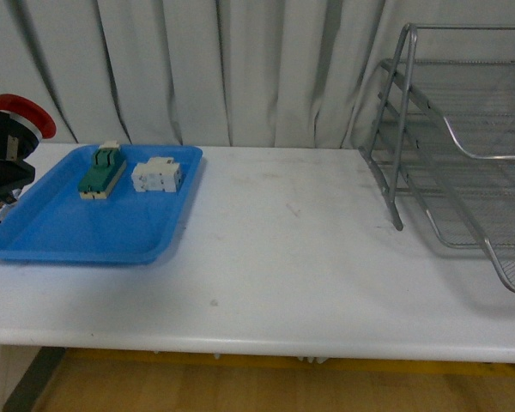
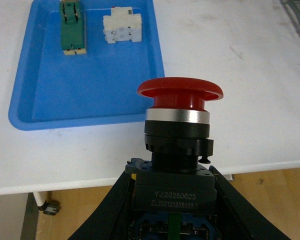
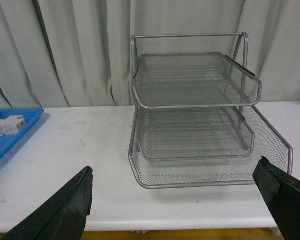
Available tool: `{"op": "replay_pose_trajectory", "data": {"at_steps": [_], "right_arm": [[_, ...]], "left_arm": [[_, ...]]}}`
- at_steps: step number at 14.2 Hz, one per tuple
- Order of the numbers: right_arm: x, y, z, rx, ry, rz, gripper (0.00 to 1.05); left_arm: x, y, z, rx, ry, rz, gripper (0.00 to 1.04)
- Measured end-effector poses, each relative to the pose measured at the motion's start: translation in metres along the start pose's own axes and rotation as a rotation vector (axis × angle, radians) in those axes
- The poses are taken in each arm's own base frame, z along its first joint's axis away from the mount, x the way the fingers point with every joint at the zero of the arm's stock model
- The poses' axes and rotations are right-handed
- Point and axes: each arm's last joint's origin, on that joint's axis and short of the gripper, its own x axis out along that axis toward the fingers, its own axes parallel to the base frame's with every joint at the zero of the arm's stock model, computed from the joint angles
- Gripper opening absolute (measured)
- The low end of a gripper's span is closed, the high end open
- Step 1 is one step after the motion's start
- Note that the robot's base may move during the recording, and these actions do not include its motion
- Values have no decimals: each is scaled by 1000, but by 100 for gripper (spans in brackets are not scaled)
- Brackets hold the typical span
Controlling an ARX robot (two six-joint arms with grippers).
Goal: Place button on rack with both arms
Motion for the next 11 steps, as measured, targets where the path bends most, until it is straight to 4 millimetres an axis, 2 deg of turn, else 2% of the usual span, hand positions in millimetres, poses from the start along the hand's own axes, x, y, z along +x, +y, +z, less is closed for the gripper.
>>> {"op": "replay_pose_trajectory", "data": {"at_steps": [11], "right_arm": [[0,0,0,0,1,0,98]], "left_arm": [[9,-11,-9,5,18,-25,36]]}}
